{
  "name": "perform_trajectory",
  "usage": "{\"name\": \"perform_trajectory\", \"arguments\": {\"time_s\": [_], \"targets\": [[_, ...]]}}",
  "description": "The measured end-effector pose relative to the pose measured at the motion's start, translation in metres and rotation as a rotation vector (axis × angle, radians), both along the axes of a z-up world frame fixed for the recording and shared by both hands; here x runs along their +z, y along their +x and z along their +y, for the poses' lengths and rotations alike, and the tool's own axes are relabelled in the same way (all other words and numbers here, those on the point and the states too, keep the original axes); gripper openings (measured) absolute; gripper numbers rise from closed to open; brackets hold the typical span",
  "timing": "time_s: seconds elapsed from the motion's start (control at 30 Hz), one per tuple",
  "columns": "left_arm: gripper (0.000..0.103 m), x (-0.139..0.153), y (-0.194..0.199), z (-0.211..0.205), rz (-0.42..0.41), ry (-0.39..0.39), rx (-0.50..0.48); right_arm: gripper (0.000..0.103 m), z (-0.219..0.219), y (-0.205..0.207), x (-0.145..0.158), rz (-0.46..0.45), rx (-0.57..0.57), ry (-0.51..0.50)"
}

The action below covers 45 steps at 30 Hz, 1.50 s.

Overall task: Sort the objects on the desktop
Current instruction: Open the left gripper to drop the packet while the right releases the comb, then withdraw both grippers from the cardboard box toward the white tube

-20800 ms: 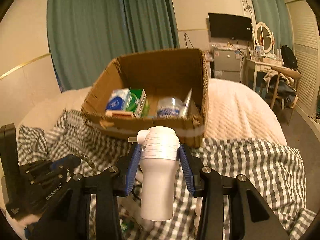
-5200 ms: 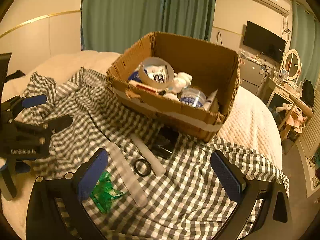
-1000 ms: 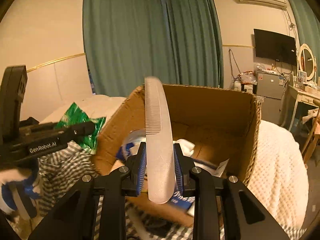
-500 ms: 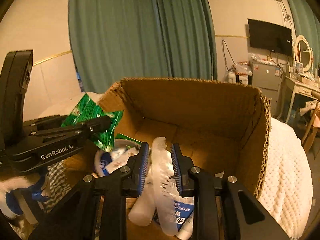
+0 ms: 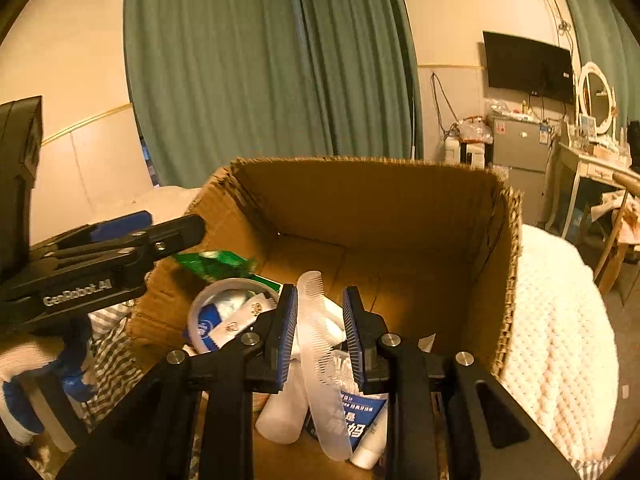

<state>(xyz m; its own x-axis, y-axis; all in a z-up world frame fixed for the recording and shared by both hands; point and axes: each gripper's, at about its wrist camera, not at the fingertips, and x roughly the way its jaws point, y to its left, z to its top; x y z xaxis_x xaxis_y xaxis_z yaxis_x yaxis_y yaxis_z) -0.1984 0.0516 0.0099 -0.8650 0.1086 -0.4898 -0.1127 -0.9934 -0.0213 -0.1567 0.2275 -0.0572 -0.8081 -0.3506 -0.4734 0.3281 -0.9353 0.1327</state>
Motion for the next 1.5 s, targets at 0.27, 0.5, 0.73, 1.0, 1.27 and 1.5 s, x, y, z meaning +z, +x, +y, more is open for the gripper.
{"name": "perform_trajectory", "arguments": {"time_s": [0.27, 0.5, 0.73, 1.0, 1.27, 1.5], "targets": [[0.103, 0.022, 0.053, -0.023, 0.057, 0.004, 0.059, 0.023, -0.013, 0.037, 0.013, 0.013, 0.032, 0.005], [0.103, 0.031, 0.092, -0.039, 0.057, 0.036, 0.078, 0.027, -0.013, 0.068, 0.020, 0.018, 0.035, -0.038], [0.103, 0.030, 0.127, -0.046, 0.056, 0.040, 0.099, 0.053, -0.021, 0.102, 0.028, 0.058, 0.049, -0.028], [0.103, 0.029, 0.155, -0.062, 0.055, 0.047, 0.163, 0.059, -0.039, 0.140, 0.014, 0.058, 0.137, 0.007], [0.103, 0.005, 0.177, -0.068, 0.069, -0.019, 0.232, 0.069, -0.060, 0.166, -0.019, 0.047, 0.215, 0.050], [0.103, -0.031, 0.180, -0.057, 0.064, -0.112, 0.233, 0.092, -0.049, 0.174, -0.053, -0.013, 0.146, 0.073]]}}
